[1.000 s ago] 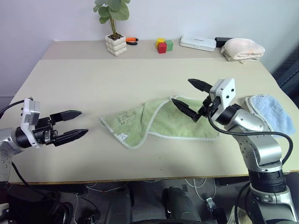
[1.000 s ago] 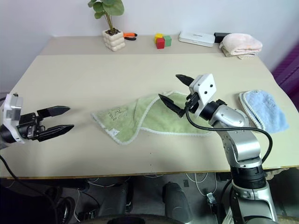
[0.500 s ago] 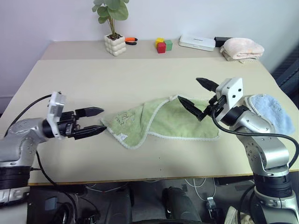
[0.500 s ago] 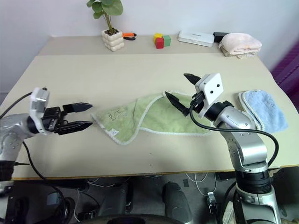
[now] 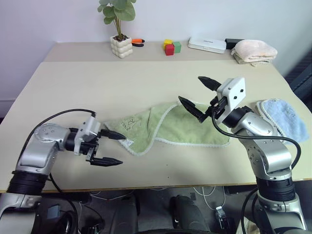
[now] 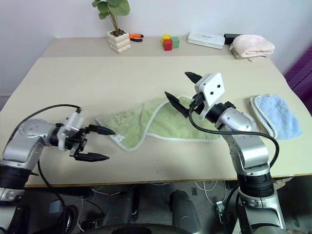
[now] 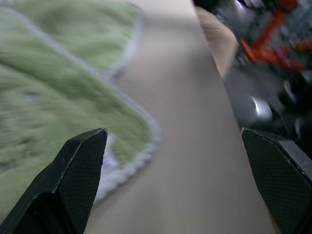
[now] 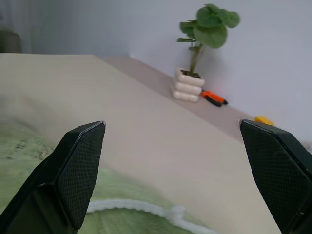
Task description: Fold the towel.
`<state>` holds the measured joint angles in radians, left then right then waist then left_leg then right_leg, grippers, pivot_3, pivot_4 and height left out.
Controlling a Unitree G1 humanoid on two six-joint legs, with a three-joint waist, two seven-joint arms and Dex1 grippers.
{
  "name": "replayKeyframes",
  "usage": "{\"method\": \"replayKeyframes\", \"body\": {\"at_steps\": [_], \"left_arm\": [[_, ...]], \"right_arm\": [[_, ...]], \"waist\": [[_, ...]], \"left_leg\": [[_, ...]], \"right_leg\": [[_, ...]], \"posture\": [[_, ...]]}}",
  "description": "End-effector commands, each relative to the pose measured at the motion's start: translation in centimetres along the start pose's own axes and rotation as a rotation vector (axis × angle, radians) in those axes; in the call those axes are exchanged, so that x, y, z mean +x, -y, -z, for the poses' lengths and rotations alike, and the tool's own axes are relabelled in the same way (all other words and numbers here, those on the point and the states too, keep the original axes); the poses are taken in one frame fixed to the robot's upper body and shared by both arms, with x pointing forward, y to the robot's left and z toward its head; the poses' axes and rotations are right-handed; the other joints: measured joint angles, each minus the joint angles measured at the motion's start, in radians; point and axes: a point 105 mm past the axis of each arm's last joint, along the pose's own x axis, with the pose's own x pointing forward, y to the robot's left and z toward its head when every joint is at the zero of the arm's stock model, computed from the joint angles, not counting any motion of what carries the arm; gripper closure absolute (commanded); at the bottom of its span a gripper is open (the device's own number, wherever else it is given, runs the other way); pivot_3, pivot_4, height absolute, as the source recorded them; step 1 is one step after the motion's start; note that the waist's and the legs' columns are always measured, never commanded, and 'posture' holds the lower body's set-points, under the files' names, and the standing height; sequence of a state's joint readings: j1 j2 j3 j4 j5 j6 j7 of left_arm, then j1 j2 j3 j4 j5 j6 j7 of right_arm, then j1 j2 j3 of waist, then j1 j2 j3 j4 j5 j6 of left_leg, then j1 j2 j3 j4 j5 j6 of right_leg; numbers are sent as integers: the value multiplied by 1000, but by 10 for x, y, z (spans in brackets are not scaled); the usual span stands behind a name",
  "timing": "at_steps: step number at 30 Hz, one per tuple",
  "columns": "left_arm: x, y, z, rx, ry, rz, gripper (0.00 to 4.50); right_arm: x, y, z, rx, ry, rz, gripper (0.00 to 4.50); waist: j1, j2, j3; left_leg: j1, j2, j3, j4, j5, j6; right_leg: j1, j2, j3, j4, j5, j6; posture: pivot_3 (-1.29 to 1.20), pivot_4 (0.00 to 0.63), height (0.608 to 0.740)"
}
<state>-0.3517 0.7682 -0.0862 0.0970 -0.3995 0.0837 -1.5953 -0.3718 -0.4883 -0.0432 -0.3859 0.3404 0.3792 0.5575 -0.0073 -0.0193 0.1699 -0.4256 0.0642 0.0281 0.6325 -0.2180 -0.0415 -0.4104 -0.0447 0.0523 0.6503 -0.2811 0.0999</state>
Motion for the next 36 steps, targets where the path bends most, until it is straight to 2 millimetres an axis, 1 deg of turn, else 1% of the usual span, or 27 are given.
{"method": "replayKeyframes", "body": {"at_steps": [1, 5, 9, 13, 16, 18, 23, 24, 25, 27, 28, 31, 34, 36], "left_arm": [[17, -2, -2, 169, -45, 68, 0], [27, -14, 5, 235, -60, 36, 0], [33, -18, 10, 218, -63, 27, 0], [48, -29, 15, 174, -75, -11, 0], [53, -28, 26, 177, -150, 9, 780], [52, -26, 31, 181, -184, 25, 1715], [48, -27, 31, 168, -191, 18, 4171], [48, -28, 28, 164, -170, 14, 4471], [47, -29, 20, 150, -119, 4, 4471], [39, -32, 4, 132, -27, -21, 4471], [32, -32, -3, 123, 15, -30, 4471], [3, -30, -22, 58, 136, -56, 4471], [-23, -28, -37, 30, 221, -95, 4471], [-37, -29, -42, 26, 235, -149, 4471]], "right_arm": [[2, 6, -15, -39, 51, 13, 14], [-1, 5, -16, -47, 54, 22, 14], [-4, 5, -18, -46, 57, 45, 14], [-8, 7, -18, -47, 59, 66, 14], [-10, 9, -20, -54, 60, 76, 0], [-12, 10, -21, -61, 62, 81, 0], [-12, 13, -21, -62, 63, 88, 0], [-12, 13, -21, -61, 64, 89, 0], [-12, 13, -20, -62, 60, 90, 0], [-13, 14, -17, -65, 51, 93, 0], [-13, 15, -16, -67, 47, 96, 0], [-13, 21, -10, -86, 16, 115, 0], [-13, 34, 9, -156, -87, 159, 0], [-15, 46, 26, -183, -181, 200, 0]], "waist": [[-2, 0, 0], [-6, 0, 0], [-5, 0, 0], [0, 0, 0], [-4, 0, 0], [-4, 0, 0], [-4, 1, -1], [-4, 1, 0], [-4, 1, 0], [-5, 1, 0], [-5, 1, 0], [-9, 0, 0], [-9, 0, 0], [-7, 1, 0]], "left_leg": [[0, 0, 0, 0, 0, 0], [0, 0, 0, 0, 0, 0], [0, 0, 0, -1, 0, 0], [0, 0, -1, 0, 0, 0], [0, 0, -1, 1, 0, 0], [0, 0, -1, 0, 0, 0], [1, 0, -1, 0, 0, 0], [1, 0, -1, 0, 0, 0], [1, 0, -1, 0, 0, 0], [1, 0, -1, 0, 0, 0], [0, 0, -1, 0, 0, 0], [0, 1, -1, 0, 0, 0], [1, 1, -1, 0, 0, 0], [0, 1, -1, 0, 0, 0]], "right_leg": [[0, 0, 0, 0, 0, 0], [0, 1, 0, 0, 0, 1], [-1, 1, 0, 0, 2, 4], [0, 1, 0, 0, 2, 4], [0, 1, 0, 0, 2, 4], [0, 1, 0, 0, 2, 4], [0, 1, 0, 1, 2, 4], [1, 1, 0, 1, 2, 4], [1, 1, 0, 1, 2, 4], [0, 1, 0, 1, 2, 4], [0, 1, 0, 1, 2, 4], [0, 2, 0, 1, 2, 4], [0, 2, 0, 1, 2, 4], [0, 1, 0, 1, 2, 4]], "posture": [[0, 150, 740], [0, 150, 740], [0, 150, 740], [0, 150, 740], [0, 150, 740], [0, 150, 740], [0, 150, 740], [0, 150, 740], [0, 150, 740], [0, 150, 740], [0, 150, 740], [0, 150, 740], [0, 150, 740], [0, 150, 740]]}}
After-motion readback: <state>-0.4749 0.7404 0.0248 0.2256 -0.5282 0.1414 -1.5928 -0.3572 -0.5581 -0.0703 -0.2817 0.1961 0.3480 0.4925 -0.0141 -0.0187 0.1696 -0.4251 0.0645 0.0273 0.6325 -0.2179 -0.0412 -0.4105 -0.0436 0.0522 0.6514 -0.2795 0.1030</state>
